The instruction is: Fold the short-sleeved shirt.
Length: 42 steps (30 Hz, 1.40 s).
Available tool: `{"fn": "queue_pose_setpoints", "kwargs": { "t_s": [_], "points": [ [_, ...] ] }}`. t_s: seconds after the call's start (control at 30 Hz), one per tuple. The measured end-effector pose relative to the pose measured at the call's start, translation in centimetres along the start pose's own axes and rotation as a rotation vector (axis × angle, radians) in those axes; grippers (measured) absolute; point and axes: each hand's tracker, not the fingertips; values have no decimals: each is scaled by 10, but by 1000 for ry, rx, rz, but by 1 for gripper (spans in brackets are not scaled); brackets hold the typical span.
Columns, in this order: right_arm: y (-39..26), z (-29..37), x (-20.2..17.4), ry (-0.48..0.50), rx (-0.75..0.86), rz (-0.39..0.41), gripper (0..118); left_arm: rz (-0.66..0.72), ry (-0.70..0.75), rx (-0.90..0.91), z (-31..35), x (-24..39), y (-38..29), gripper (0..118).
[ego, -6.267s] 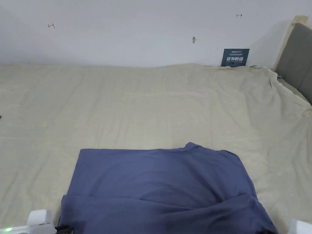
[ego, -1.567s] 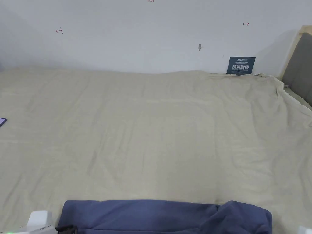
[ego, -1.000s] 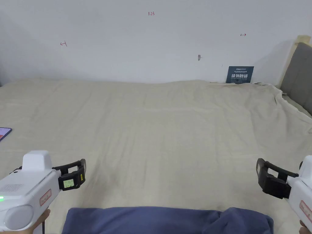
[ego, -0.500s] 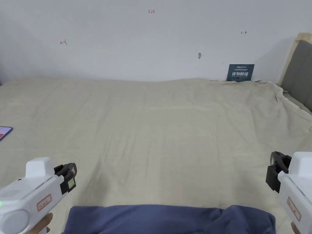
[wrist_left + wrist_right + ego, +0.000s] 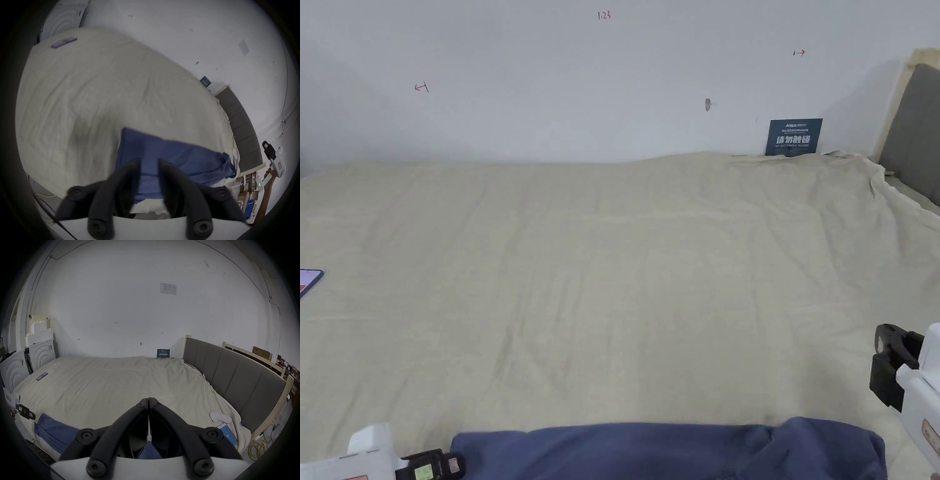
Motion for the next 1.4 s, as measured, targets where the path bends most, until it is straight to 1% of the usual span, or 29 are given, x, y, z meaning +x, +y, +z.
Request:
{"fn": "queue_pose_setpoints", "kwargs": {
  "t_s": [0.03, 0.07, 0.1, 0.13, 0.23, 0.3, 0.37, 0.43, 0.53, 0.63, 0.67, 0.73, 0.77, 0.87, 1.03, 1.1, 1.23, 1.3, 1.4],
  "points": [
    [0, 1, -2, 0, -8, 2, 0, -3, 22, -15, -6, -4, -1, 50],
    [-1, 1, -2, -1, -15, 2, 0, 9, 53, -23, -10, -7, -3, 66],
    [-3, 0, -1, -3, -19, 1, 0, 17, 81, -28, -14, -9, -4, 75],
    [-5, -1, 0, -3, -24, -1, 0, 26, 84, -27, -19, -12, -4, 79],
    [-9, -4, 3, -1, -44, -6, 0, 56, 77, -35, -28, -17, -5, 79],
    [-11, -6, 5, -5, -54, -2, 0, 74, 76, -41, -34, -17, -3, 75],
    [-13, -7, 8, -9, -62, -3, 0, 52, 79, -42, -38, -12, -4, 56],
    [-15, -9, 9, -11, -69, -10, 0, 8, 96, -51, -45, -7, -3, 40],
    [-16, -10, 12, -13, -78, -10, 0, -31, 124, -64, -53, 2, -6, 22],
    [-14, -7, 10, -14, -75, -15, 0, -34, 133, -71, -56, 4, -5, 8],
    [-14, -7, 11, -14, -74, -17, 0, -31, 128, -72, -55, 4, -5, 5],
    [-12, -6, 9, -14, -73, -20, 0, -67, 137, -66, -51, 10, -5, 3],
    [-11, -5, 10, -15, -72, -20, 0, -107, 143, -54, -47, 14, -7, 3],
    [-9, -6, 9, -11, -69, -24, 0, -148, 131, -4, -27, 23, -4, 2],
    [-4, -5, 7, -3, -56, -27, 0, -125, 100, 65, 10, 25, 3, 2],
    [-2, -5, 6, 3, -52, -28, 0, -130, 120, 80, 19, 21, 4, 2],
    [1, -4, 4, 14, -41, -28, 0, -80, 185, 113, 40, 2, 6, 2],
    [3, -4, 3, 20, -37, -27, 0, -77, 217, 118, 49, -3, 7, 2],
    [3, -4, 2, 29, -32, -27, 0, -39, 188, 107, 50, -3, 11, 2]
  ]
}}
